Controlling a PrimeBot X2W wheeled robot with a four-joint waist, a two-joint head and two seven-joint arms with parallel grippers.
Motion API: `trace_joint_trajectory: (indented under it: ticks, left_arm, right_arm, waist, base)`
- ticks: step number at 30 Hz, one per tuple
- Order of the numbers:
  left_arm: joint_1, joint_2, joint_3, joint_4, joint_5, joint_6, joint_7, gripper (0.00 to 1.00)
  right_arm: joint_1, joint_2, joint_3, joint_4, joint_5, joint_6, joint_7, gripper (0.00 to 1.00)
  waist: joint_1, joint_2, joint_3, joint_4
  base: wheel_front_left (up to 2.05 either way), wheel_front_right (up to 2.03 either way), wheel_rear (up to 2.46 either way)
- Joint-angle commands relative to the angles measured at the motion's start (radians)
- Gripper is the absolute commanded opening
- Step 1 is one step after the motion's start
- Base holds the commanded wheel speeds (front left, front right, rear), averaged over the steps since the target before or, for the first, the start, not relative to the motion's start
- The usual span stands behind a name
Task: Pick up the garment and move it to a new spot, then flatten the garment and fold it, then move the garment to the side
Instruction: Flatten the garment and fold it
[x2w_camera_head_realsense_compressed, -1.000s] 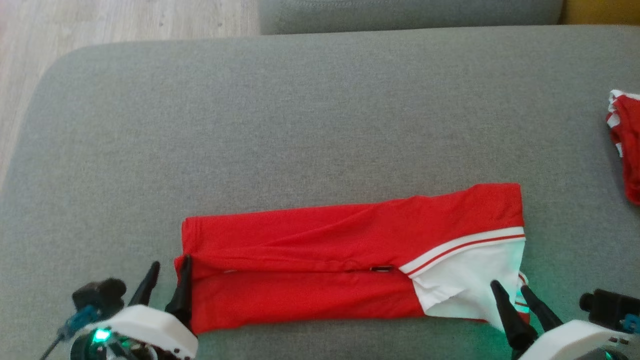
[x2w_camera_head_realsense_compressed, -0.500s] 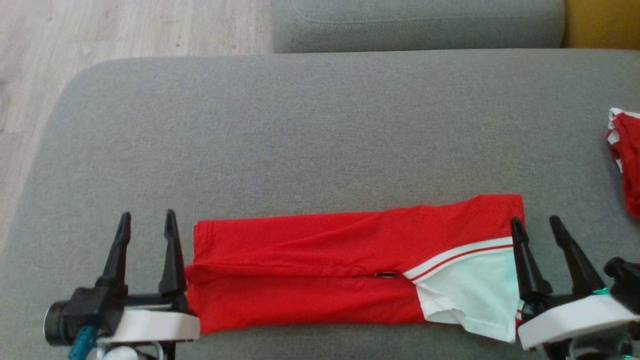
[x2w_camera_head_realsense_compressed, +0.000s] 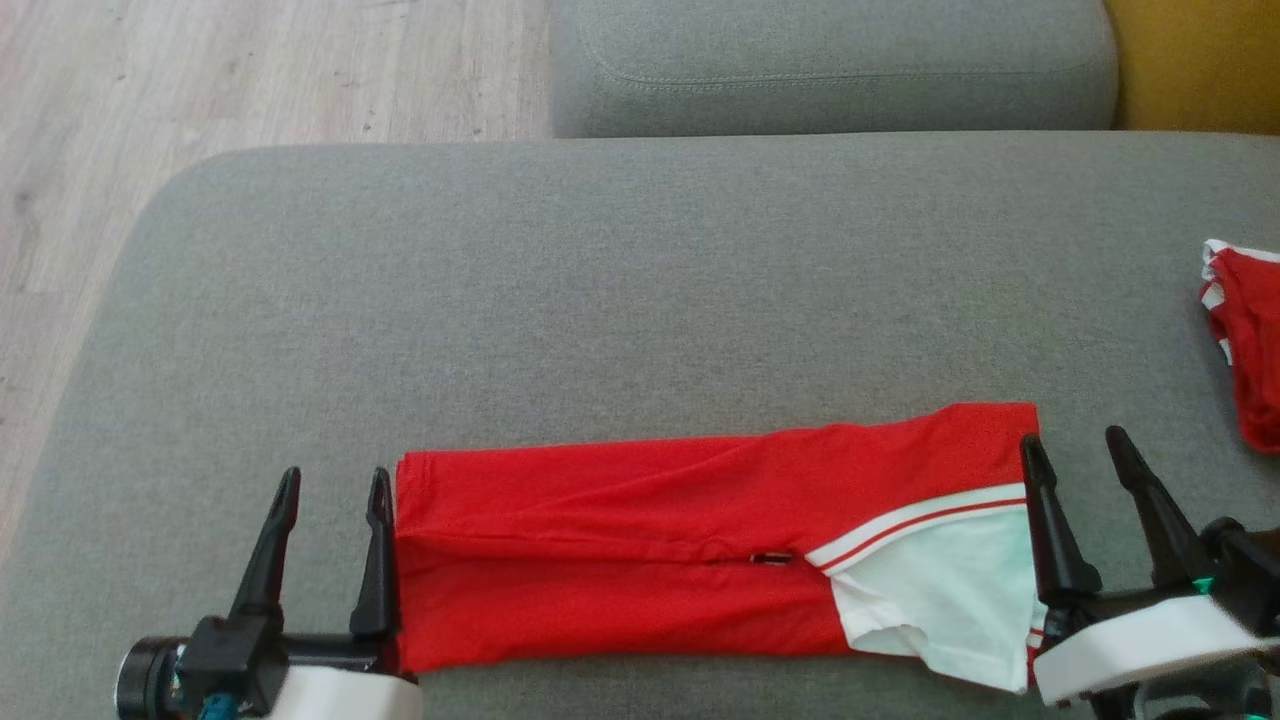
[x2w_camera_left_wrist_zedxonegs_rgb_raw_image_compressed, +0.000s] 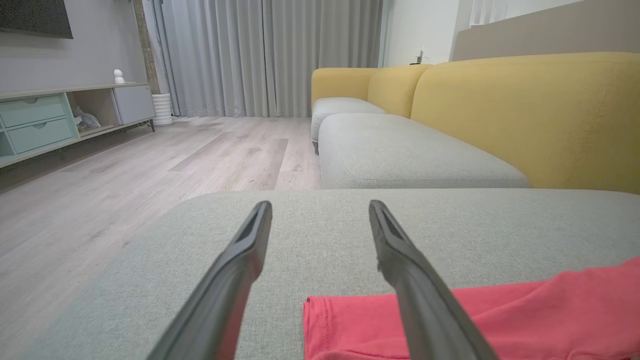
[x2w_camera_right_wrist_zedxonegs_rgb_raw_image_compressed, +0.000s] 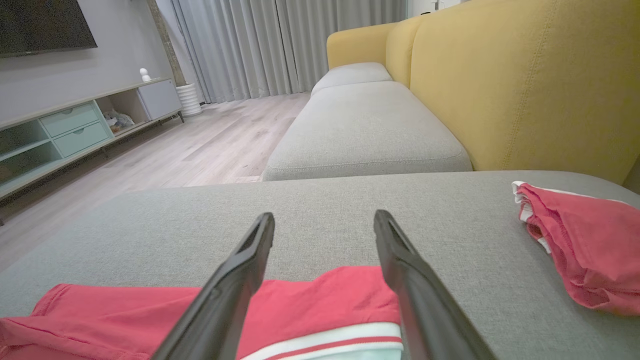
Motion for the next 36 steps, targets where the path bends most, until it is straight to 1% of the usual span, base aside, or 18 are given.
trace_joint_trajectory:
  ticks: [1, 11, 15, 18, 19, 22, 28, 33, 36]
  left_arm:
    - [-0.042, 0.013, 0.033, -0.023, -0.004, -0.002, 0.001, 1.0]
    - [-0.054, 0.017, 0.037, 0.004, -0.015, -0.015, -0.002, 1.0]
    - [-0.061, 0.016, 0.034, 0.005, -0.014, -0.019, -0.004, 1.0]
    - [-0.075, 0.012, 0.028, 0.001, -0.011, -0.026, -0.005, 1.0]
    - [-0.075, 0.012, 0.028, 0.001, -0.011, -0.026, -0.005, 1.0]
    - [-0.094, 0.004, 0.021, -0.003, -0.008, -0.034, -0.006, 1.0]
    - [-0.143, -0.015, 0.013, 0.004, -0.001, -0.057, -0.01, 1.0]
    - [-0.175, -0.038, 0.012, 0.022, 0.001, -0.08, -0.013, 1.0]
    - [-0.184, -0.052, 0.018, 0.031, 0.002, -0.09, -0.015, 1.0]
  right_arm:
    - [-0.015, -0.01, 0.027, -0.034, -0.002, -0.002, -0.014, 1.0]
    - [-0.011, -0.01, 0.025, -0.022, 0.01, -0.002, -0.015, 1.0]
    - [-0.008, -0.01, 0.01, 0.012, 0.008, -0.002, 0.003, 1.0]
    - [-0.004, -0.01, -0.012, 0.082, 0.003, -0.002, 0.015, 1.0]
    - [-0.004, -0.01, -0.012, 0.082, 0.003, -0.002, 0.015, 1.0]
    - [-0.016, -0.015, -0.032, 0.183, 0.009, -0.002, 0.016, 1.0]
    - [-0.092, -0.036, -0.051, 0.366, 0.031, -0.002, 0.028, 1.0]
    - [-0.149, -0.043, -0.061, 0.488, 0.049, -0.002, 0.073, 1.0]
    - [-0.174, -0.047, -0.035, 0.545, 0.073, -0.002, 0.125, 1.0]
  waist:
    - [0.0001, -0.0001, 0.0, 0.001]
    - [0.0001, -0.0001, -0.006, 0.009]
    - [0.0001, -0.0001, -0.002, 0.013]
    - [0.0001, -0.0001, 0.009, 0.024]
    - [0.0001, -0.0001, 0.009, 0.024]
    - [0.0001, -0.0001, 0.03, 0.042]
    - [0.0001, -0.0001, 0.075, 0.08]
    - [0.0001, -0.0001, 0.103, 0.105]
    - [0.0001, -0.0001, 0.112, 0.112]
  base:
    - [0.0, 0.0, 0.0]
    - [0.0, 0.0, 0.0]
    - [0.0, 0.0, 0.0]
    - [0.0, 0.0, 0.0]
    - [0.0, 0.0, 0.0]
    - [0.0, 0.0, 0.0]
    - [0.0, 0.0, 0.0]
    - [0.0, 0.0, 0.0]
    - [0.0, 0.0, 0.0]
